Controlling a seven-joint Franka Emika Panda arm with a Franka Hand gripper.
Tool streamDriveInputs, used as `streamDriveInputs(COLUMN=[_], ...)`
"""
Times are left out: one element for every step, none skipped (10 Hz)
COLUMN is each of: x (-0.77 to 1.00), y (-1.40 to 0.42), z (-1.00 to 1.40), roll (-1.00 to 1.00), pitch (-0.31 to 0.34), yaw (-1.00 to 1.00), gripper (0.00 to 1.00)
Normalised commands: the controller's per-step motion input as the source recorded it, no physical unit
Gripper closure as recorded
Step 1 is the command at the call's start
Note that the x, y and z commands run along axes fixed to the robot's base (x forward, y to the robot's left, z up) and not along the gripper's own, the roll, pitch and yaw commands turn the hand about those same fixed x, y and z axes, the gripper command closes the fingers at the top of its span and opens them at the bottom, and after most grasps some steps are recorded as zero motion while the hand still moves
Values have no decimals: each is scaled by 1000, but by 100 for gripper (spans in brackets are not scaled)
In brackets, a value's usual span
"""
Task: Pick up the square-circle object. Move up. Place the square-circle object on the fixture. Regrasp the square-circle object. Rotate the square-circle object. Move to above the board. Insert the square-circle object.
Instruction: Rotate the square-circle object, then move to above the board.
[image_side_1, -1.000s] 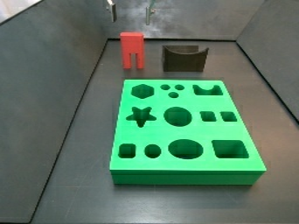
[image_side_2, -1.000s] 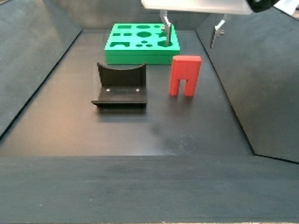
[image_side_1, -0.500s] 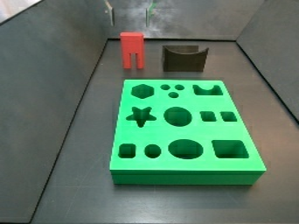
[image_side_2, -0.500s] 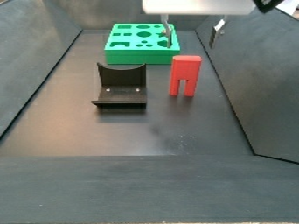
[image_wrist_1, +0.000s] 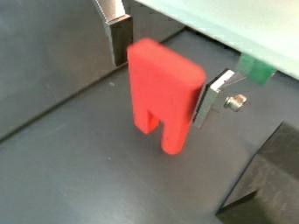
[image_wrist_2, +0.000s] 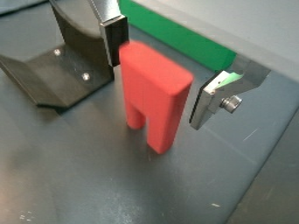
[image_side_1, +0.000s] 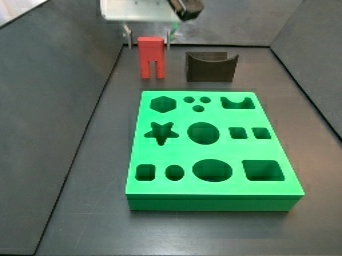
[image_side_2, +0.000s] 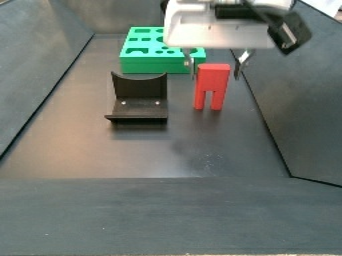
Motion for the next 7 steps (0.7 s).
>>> streamDriveInputs(x=[35, 38, 0, 91, 89, 74, 72], y=[3, 3, 0, -154, -155, -150, -146], z=[-348, -202, 0, 1000, 1000, 1000, 1000], roll=[13, 13, 12, 232, 232, 227, 221], pitch=[-26, -25, -12, -267, -259, -177, -110], yaw=[45, 44, 43, 10, 10, 26, 32], gripper=[0, 0, 100, 100, 100, 100, 100])
